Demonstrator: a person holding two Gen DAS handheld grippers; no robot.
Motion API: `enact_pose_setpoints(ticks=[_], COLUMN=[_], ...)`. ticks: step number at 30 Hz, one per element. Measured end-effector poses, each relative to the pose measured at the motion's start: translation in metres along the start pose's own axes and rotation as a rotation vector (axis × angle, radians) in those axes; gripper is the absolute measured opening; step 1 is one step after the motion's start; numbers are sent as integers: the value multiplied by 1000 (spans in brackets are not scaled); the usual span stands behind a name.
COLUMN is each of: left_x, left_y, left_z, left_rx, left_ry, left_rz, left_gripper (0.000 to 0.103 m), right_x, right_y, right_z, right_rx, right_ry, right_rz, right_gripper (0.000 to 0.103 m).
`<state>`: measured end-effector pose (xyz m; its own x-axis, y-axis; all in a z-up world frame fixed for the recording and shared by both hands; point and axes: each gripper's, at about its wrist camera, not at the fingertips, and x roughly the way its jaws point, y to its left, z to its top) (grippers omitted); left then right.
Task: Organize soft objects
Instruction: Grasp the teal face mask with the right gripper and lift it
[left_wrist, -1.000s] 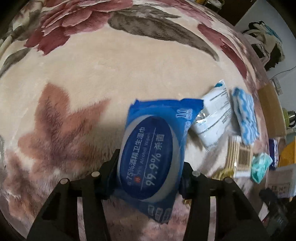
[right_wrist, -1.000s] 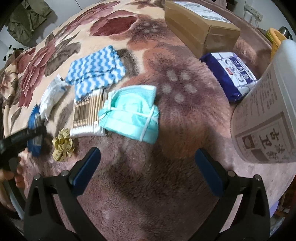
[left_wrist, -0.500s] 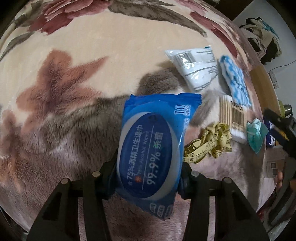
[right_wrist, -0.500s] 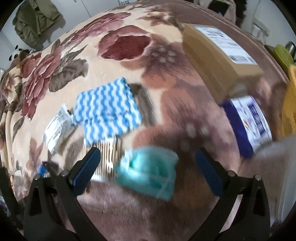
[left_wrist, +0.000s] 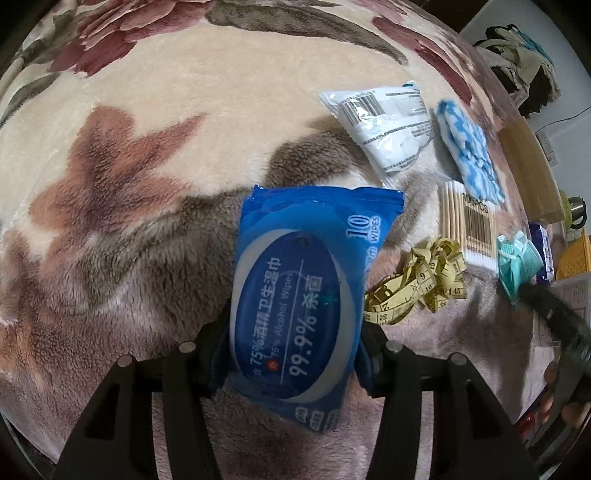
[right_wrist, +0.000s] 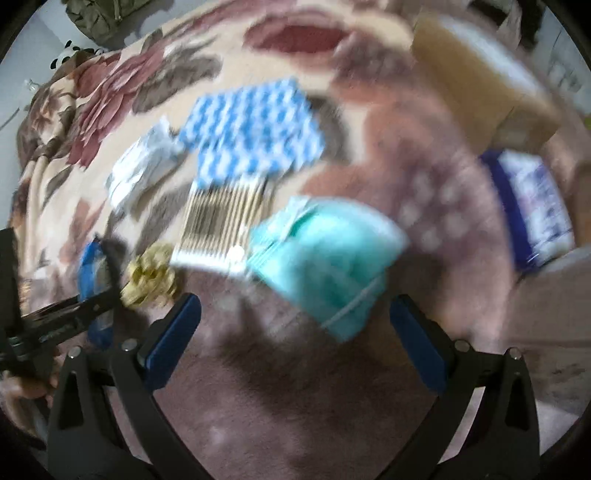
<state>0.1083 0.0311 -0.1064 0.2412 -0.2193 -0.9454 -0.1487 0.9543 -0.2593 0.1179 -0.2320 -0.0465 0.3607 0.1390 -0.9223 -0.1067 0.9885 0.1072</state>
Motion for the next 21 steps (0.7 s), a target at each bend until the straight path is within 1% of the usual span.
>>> enact_pose_setpoints(ticks=[1, 2, 4, 6, 8, 10, 14, 16, 18, 21], left_x=[-1, -1, -1, -1, 1, 1, 4, 5, 4, 4], left_y=[2, 3, 3, 4, 3, 3, 2, 1, 0, 1], left_z=[-1, -2, -4, -4, -4, -3, -3, -2, -2, -2], left_rx=[-1, -2, -4, -1, -1, -3, 0, 2, 3, 2], left_ry=[-1, -1, 0, 1, 4, 5, 6, 7, 7, 6], left_rz=[-1, 0, 2, 4, 5, 1, 3, 7, 7, 6], left_gripper=[56, 56, 56, 57, 57, 57, 58, 59, 60, 60], right_x=[-3, -5, 0, 12, 25, 35, 25, 21, 17, 13], right_y=[-1, -4, -6, -6, -8, -8, -3, -1, 2, 1], right_z=[6, 17, 35, 49, 52, 46, 12, 1, -3, 1], right_rx=[3, 24, 38, 28, 30, 37, 2, -28, -61, -82], right_ry=[-26, -50, -57, -39, -1, 53, 70, 71, 60, 23], right_rz=[-17, -16, -4, -7, 38, 69, 90, 79, 57, 5], right_gripper=[103, 103, 103, 103, 103, 103, 103, 103, 103, 103])
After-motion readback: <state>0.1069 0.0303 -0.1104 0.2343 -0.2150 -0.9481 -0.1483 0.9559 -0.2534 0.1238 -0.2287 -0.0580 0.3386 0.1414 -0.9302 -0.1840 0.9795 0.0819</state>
